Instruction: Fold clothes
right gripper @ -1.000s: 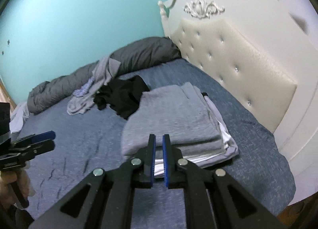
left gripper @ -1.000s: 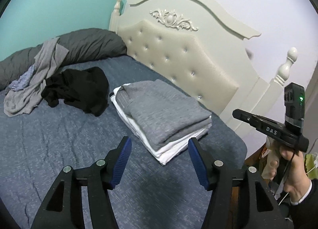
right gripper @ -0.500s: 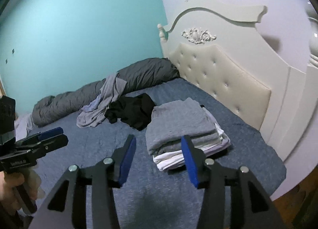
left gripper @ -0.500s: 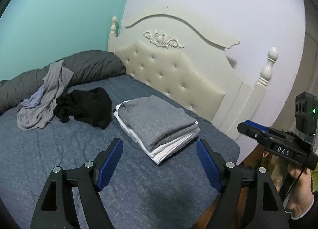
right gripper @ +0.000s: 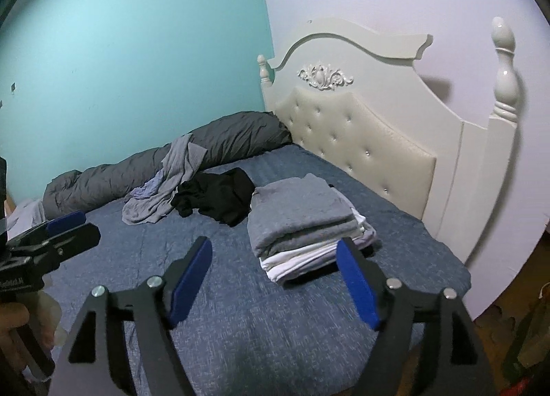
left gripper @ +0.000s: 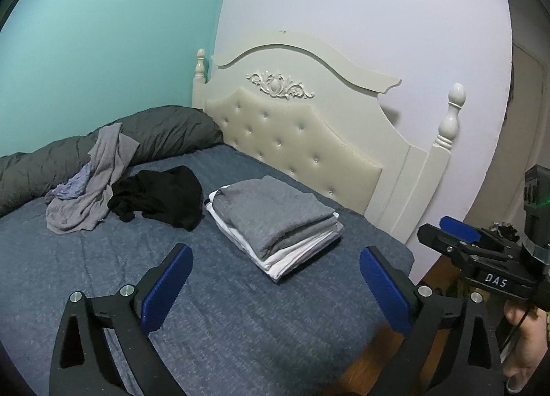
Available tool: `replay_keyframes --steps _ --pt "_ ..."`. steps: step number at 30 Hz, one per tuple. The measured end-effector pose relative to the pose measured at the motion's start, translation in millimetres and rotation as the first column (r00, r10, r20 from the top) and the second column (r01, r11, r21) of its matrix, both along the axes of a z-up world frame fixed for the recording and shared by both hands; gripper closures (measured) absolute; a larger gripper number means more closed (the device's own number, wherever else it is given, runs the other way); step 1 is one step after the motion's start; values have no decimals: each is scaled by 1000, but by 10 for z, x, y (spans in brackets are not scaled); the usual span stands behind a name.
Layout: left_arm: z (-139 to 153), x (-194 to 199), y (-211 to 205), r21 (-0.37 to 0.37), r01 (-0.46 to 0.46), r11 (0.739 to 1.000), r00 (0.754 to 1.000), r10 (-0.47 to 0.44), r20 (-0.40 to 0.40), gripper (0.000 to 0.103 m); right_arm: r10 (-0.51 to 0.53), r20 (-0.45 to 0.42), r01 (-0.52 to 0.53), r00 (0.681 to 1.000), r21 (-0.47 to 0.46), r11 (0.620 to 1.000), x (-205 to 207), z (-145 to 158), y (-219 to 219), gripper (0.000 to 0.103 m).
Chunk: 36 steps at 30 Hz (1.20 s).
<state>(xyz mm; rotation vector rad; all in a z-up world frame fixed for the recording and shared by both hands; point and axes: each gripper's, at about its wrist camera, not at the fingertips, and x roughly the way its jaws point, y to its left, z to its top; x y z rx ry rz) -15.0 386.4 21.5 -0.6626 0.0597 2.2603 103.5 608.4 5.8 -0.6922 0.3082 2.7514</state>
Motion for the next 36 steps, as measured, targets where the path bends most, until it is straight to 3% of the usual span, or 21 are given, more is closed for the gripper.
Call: replay_keyframes --steps 16,36 --pt "-108 247 -251 -11 -36 999 999 37 13 1 -26 -10 26 1000 35 999 422 -20 -366 9" --pt "-166 399 -350 -32 -64 997 998 64 0 1 -50 -28 51 998 25 998 595 -80 -513 7"
